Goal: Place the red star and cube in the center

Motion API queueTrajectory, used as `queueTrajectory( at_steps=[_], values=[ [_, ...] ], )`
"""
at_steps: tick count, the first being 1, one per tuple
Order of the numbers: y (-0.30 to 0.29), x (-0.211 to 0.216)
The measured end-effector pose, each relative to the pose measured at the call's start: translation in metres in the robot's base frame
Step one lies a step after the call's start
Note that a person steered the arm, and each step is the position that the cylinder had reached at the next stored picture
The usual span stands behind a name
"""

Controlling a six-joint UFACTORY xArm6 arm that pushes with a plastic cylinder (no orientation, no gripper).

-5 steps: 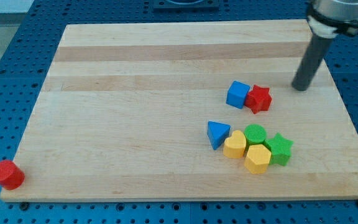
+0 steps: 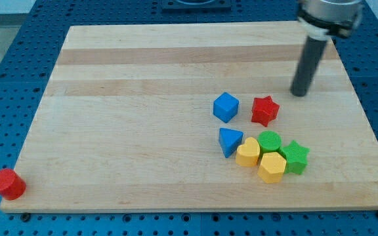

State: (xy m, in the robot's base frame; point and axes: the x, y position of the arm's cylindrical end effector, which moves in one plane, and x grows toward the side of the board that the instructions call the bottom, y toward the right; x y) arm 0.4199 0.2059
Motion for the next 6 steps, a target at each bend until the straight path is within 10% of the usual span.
queueTrajectory(
  at_steps=[3, 6],
  values=[
    [-0.163, 0.048],
    [-0.082, 0.015]
  ],
)
